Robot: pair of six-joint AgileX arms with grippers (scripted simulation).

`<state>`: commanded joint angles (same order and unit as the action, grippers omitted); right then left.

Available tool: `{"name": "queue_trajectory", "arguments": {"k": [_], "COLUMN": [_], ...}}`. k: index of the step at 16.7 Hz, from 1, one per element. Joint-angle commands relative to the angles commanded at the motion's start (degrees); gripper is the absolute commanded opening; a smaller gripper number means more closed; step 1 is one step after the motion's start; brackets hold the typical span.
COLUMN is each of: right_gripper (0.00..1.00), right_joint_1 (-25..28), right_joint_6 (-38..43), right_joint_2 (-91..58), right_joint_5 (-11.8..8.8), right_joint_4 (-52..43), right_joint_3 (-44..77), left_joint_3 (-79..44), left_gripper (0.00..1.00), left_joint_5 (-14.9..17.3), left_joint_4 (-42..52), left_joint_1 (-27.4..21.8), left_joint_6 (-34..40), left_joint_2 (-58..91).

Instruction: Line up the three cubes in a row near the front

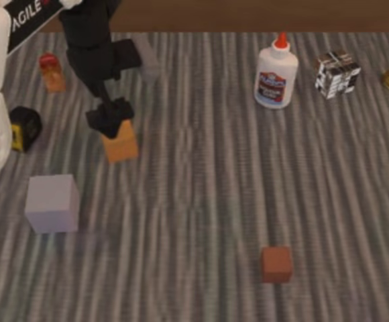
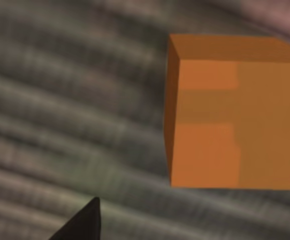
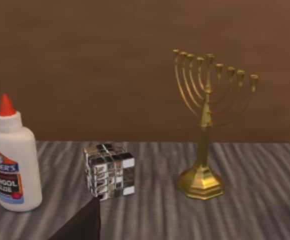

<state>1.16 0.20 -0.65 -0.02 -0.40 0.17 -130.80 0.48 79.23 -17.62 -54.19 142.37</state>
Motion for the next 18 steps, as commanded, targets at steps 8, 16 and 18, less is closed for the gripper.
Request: {"name": "queue_trajectory", "arguments": {"k": [8,16,18], "right_gripper": [1.00,1.00,1.00], "right_joint_1": [-0.59,-0.59,-0.59], "right_joint_6": [-0.20,-0.20,-0.20], "right_joint_2": [0.65,0.65,0.65], "right_joint_5": [0.02,0.02,0.02], "right_joint_4": [0.40,0.40,0.40], "right_joint_3": [-0.17,-0.17,-0.17], "left_joint_3": [-1.05,11.95,13.46], "left_gripper": [1.00,1.00,1.00], "left_joint_5": [-0.08,-0.08,-0.07], "left_joint_4": [-0.22,-16.24,-17.87], "left_joint_1": [0.27,0.08,0.07], "left_joint_6": [-0.33,-0.42,-0.45], "left_joint_2": [0.34,3.14,3.60]}}
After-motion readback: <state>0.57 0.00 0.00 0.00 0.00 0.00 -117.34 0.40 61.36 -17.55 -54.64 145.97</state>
